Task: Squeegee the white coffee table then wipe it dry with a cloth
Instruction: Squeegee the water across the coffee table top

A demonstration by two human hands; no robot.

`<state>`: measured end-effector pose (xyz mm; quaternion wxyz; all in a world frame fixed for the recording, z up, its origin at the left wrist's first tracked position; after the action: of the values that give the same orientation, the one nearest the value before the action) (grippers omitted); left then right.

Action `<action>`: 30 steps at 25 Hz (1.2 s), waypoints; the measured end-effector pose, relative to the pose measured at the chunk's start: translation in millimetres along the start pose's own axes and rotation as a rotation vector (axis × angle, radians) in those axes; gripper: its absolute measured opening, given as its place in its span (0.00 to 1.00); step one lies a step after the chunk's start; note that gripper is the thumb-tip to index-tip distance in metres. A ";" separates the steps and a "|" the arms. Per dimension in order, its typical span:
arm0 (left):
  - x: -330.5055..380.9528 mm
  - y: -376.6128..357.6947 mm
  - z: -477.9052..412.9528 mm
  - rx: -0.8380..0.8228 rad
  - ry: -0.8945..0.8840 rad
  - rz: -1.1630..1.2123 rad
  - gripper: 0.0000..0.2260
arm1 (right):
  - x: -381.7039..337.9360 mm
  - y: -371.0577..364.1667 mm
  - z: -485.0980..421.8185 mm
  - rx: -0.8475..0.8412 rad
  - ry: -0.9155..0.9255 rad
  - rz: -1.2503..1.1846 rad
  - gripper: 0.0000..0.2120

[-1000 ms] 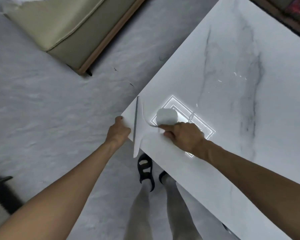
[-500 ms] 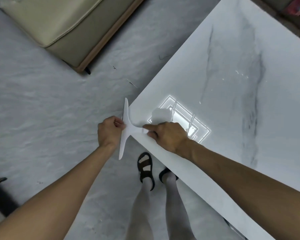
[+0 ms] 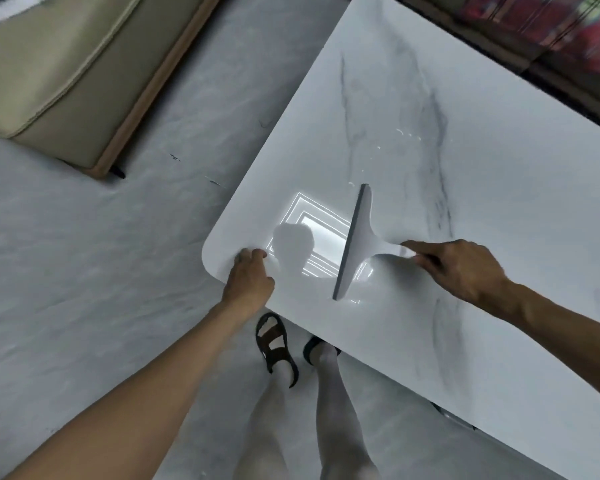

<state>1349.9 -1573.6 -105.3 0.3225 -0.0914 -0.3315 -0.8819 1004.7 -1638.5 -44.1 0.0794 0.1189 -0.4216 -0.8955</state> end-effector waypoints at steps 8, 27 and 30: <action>-29.8 17.0 9.1 0.152 0.119 0.146 0.18 | -135.5 -49.5 -4.0 -0.067 0.255 -0.168 0.16; 33.8 -60.7 33.4 0.131 0.005 -0.124 0.14 | -2.3 -76.8 82.9 -0.013 0.214 -0.152 0.18; 39.5 -63.4 40.1 0.194 0.078 -0.087 0.20 | -53.0 -91.1 58.6 -0.052 0.378 -0.074 0.15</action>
<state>1277.3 -1531.7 -93.2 0.3041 -0.0111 -0.4060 -0.8617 1035.3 -1524.9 -70.8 0.1273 0.2981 -0.3713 -0.8701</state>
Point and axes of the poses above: each hand's wrist, its own z-axis away from the middle knuckle, its own y-axis out of the back of the hand, x = y × z, the point moved 2 cm from there along -z, towards the middle knuckle, and after that the axes turned 6 degrees about -x, right-handed, at the moved point
